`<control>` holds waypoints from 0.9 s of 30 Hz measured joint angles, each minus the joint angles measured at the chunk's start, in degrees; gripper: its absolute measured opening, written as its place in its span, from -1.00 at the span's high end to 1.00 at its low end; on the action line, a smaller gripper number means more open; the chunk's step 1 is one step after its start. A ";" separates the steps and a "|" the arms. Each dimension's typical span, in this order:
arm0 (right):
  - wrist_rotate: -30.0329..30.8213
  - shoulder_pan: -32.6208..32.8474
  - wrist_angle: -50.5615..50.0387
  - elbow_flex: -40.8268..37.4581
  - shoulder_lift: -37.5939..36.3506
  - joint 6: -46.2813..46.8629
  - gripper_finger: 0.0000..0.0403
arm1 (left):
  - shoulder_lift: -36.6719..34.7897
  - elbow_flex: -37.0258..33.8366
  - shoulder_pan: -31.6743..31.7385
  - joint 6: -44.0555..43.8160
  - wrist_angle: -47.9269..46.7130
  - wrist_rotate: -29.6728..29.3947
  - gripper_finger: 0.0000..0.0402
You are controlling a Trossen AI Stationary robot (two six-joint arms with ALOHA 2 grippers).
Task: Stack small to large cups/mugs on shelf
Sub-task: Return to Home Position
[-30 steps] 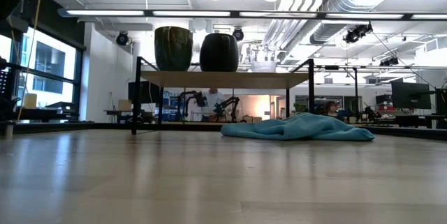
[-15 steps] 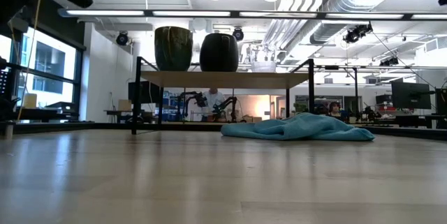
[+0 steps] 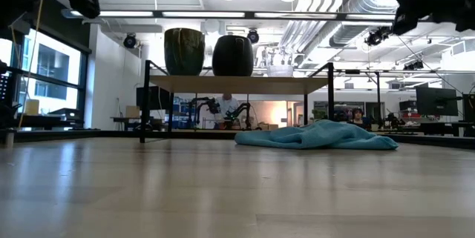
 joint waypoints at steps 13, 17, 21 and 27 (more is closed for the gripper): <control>5.17 0.00 -8.50 0.81 0.00 1.80 0.36 | 0.00 0.00 0.00 -0.52 -2.30 0.10 -0.12; 5.51 0.00 -9.87 0.86 0.02 1.31 0.36 | 0.00 0.00 0.00 -0.51 -2.41 0.10 -0.12; 7.85 0.00 -12.71 0.89 0.00 1.62 0.36 | 0.00 0.00 0.00 -0.50 -2.83 0.09 -0.12; 9.86 -0.02 -16.62 0.96 0.02 2.81 0.36 | 0.00 0.00 0.00 -1.42 -4.22 0.08 -0.12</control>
